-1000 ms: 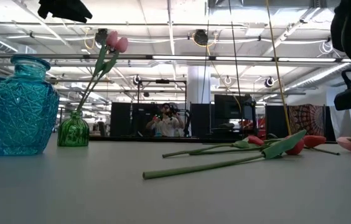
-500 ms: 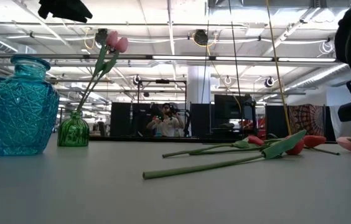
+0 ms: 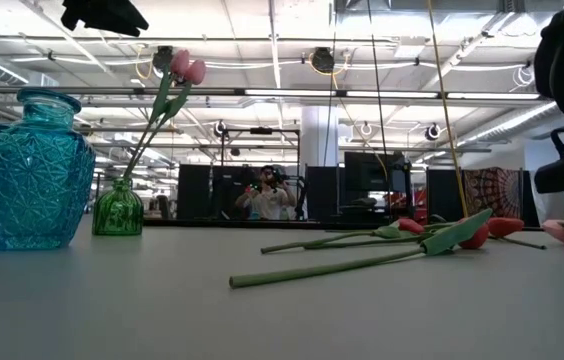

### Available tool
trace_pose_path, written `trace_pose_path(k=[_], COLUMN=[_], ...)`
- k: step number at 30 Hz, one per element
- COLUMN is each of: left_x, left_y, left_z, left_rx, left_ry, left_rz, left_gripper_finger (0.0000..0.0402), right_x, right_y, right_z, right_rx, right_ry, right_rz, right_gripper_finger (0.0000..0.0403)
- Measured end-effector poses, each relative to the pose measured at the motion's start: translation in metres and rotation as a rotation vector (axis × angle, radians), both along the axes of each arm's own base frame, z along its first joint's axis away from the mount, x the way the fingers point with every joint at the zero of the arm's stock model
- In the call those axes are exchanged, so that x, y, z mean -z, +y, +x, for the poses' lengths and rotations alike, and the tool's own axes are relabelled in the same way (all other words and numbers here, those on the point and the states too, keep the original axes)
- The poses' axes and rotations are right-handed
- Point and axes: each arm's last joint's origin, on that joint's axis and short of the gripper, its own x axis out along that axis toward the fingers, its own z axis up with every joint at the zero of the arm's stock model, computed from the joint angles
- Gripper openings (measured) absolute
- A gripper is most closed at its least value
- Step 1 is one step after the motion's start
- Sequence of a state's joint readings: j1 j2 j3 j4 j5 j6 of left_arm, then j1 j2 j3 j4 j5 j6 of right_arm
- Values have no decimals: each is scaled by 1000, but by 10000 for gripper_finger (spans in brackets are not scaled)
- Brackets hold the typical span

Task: Sort flowers into vase by color
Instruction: Put the pink flower into the green vase

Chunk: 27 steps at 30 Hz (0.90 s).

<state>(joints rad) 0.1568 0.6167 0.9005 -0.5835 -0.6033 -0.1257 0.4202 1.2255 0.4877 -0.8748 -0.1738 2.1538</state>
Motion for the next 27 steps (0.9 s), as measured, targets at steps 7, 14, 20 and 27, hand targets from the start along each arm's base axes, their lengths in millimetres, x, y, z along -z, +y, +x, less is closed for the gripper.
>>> trace_pose_path(k=[7,14,20,27], left_x=[0,0,-1,-4], left_y=[0,0,0,0], left_z=[0,0,0,1], left_rx=[0,0,0,0], left_ry=[0,0,-15,-50], left_rz=[0,0,3,9], left_gripper_finger=[167,167,167,167], right_x=[0,-3,-16,-38], right_y=[1,1,4,6], right_z=[1,2,12,25], right_rx=[-19,-30,-32,-70], right_ry=[-11,-28,-104,-189], right_rz=[15,25,-25,-111], right_gripper_finger=[5,1,1,0])
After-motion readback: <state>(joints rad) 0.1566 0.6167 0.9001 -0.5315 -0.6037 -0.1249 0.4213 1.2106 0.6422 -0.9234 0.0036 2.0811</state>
